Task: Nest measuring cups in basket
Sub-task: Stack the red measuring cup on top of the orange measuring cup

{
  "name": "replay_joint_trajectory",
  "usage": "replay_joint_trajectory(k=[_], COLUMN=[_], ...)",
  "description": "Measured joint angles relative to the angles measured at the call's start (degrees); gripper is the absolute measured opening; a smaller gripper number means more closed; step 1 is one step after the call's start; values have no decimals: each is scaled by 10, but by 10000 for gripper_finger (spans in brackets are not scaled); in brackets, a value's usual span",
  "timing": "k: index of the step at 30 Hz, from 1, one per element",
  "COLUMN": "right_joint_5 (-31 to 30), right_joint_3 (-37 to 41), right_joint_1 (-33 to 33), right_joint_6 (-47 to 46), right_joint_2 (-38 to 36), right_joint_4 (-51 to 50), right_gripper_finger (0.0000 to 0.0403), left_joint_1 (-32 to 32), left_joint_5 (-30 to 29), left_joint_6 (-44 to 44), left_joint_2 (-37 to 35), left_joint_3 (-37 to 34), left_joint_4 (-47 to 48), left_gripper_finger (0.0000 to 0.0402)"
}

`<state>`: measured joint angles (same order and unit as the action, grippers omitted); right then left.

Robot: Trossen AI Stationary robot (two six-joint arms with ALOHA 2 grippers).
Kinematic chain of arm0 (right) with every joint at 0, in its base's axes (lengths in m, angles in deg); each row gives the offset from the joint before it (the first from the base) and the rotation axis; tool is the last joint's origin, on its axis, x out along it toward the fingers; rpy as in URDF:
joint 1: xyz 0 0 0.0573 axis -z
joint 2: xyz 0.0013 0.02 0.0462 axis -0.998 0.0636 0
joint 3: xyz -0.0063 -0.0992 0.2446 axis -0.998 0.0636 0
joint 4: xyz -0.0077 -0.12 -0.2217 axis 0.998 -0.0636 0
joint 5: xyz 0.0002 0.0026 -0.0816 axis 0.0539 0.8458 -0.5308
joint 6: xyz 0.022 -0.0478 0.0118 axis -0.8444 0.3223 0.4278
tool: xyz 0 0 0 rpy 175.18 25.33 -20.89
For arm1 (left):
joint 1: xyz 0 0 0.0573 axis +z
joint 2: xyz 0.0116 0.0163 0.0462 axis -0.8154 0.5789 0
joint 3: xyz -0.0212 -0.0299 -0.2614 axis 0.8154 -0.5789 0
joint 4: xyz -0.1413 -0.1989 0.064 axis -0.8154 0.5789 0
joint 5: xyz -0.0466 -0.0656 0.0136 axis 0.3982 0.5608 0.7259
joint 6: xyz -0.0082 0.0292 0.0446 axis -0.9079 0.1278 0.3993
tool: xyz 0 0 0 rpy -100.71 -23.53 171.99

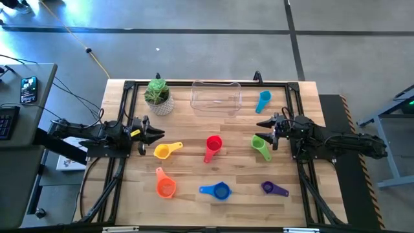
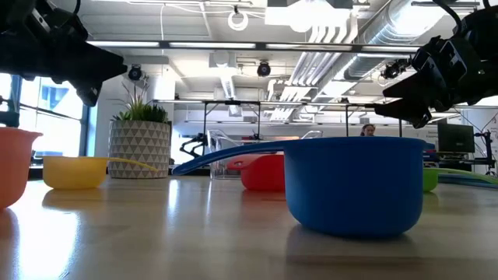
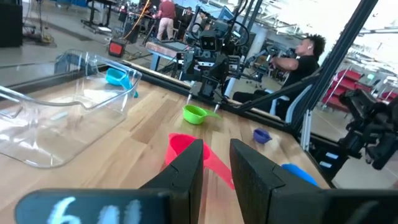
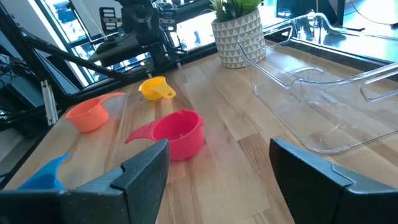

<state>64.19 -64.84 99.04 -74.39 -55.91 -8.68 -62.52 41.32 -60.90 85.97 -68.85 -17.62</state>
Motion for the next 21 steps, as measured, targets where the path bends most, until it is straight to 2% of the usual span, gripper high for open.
replay_joint_trajectory(k=[15, 21], right_joint_5=[0, 0], right_joint_3=[0, 0], right_joint_1=[0, 0], right_joint_6=[-28, -56], right_joint_2=[0, 0], right_joint_4=[0, 0], right_gripper_finger=[266, 266], left_joint_1=[0, 0], left_joint_5=[-14, -53], left_joint_6=[8, 8], left_joint_2=[0, 0], left_joint_3=[0, 0], left_joint_4=[-17, -17], left_gripper_finger=[70, 70])
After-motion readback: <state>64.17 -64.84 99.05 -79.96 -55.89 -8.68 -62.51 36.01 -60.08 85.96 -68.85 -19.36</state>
